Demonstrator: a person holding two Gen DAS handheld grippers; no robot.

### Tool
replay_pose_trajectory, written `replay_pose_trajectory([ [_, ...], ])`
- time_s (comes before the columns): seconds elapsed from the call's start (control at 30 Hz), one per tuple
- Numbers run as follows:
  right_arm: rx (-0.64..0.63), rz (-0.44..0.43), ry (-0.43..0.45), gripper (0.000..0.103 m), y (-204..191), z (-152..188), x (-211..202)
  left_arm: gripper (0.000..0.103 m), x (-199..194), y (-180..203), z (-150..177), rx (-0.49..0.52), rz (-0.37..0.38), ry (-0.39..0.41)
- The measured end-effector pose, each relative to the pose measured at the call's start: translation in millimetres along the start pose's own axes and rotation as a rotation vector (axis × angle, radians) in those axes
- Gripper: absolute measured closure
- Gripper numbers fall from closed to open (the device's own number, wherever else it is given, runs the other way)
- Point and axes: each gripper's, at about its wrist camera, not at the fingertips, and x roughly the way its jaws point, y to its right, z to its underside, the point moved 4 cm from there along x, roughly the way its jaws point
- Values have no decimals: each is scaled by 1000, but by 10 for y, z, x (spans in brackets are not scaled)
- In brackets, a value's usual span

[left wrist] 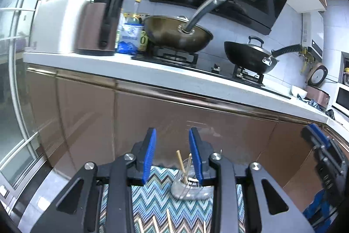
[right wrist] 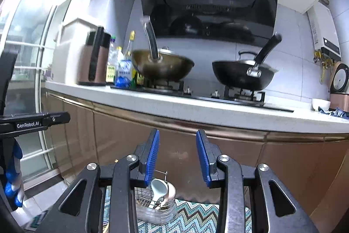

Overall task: Organize utensils
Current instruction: 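Lift the spoon and chopstick into the clear holder and open both tools, then withdraw both tools from the holder toward the cloth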

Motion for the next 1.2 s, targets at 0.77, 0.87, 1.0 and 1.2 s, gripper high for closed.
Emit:
replay_pose_trajectory([
  [0.77,130,13,27,40,322,154,-1346,60,-1165,-302,321,18,-6,-16],
  [0.87,142,14,14,40,393,219,-1405,60,-1153,-294,415,37,-24,-47],
  [1.0,163,20,10,40,493,299,-1508,60,-1117,-301,515,48,-30,-83],
  [1.2,218,-3,-38,42,623,452,-1498,60,-1019,-339,686,35,-10,-136],
])
